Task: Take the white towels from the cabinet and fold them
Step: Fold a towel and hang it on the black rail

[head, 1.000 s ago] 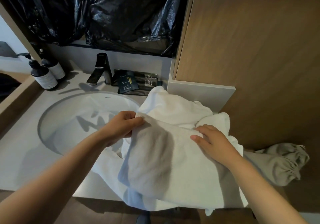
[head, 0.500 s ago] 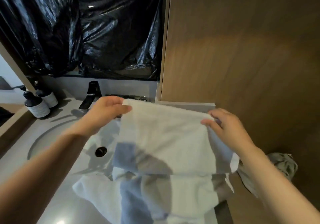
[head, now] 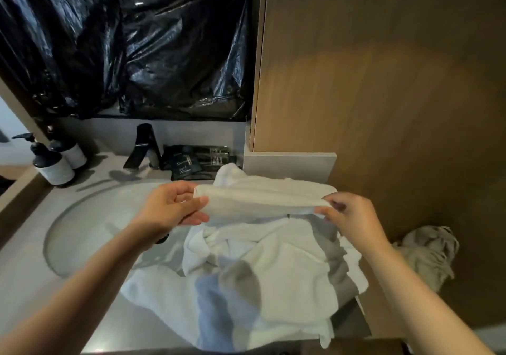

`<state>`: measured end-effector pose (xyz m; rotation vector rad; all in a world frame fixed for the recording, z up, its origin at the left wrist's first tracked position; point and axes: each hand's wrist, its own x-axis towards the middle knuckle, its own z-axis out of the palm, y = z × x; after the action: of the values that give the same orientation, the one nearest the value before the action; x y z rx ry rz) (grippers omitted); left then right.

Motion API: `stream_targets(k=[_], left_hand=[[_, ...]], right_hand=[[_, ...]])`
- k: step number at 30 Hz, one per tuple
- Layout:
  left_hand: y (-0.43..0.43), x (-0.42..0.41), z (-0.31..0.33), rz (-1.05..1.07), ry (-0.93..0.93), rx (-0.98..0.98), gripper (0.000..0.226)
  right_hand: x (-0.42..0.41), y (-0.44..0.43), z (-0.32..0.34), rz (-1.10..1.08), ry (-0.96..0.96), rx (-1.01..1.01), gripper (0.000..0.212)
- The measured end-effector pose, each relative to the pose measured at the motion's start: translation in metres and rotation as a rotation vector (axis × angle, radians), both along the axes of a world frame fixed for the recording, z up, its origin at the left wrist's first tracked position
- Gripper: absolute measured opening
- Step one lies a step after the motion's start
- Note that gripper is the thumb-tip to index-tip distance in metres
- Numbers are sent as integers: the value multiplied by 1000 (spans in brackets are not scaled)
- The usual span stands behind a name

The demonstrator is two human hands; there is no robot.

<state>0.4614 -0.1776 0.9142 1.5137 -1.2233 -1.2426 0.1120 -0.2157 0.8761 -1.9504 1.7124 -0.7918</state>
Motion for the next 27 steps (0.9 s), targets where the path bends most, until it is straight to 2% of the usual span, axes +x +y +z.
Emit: stream_targets(k=[3, 7, 13, 15, 17, 20, 22, 24, 27], left_hand=[[15, 3, -16, -27, 55, 41, 12], [22, 6, -26, -47, 26, 72, 10], [28, 13, -33, -329, -253, 278, 30], [24, 9, -28, -422, -289, 350, 35], [13, 1, -18, -491, -392, 347, 33], [-10, -17, -6, -491, -611, 185, 40], [-22, -29, 0, -511, -678, 101, 39], [-31, -42, 8, -613, -664, 93, 41], [-42, -63, 15, -772, -521, 230, 36]], right_hand=[[3, 20, -23, -49, -75, 22, 12], [3, 36, -33, -88, -205, 65, 14], [12, 74, -61, -187, -457, 259, 23], [13, 82, -66, -232, -497, 279, 21], [13, 86, -66, -275, -523, 269, 18], [10, 87, -64, -392, -525, 183, 13], [6, 85, -65, -466, -491, 150, 14], [3, 81, -66, -527, -444, 204, 22], [3, 73, -65, -589, -426, 342, 42]])
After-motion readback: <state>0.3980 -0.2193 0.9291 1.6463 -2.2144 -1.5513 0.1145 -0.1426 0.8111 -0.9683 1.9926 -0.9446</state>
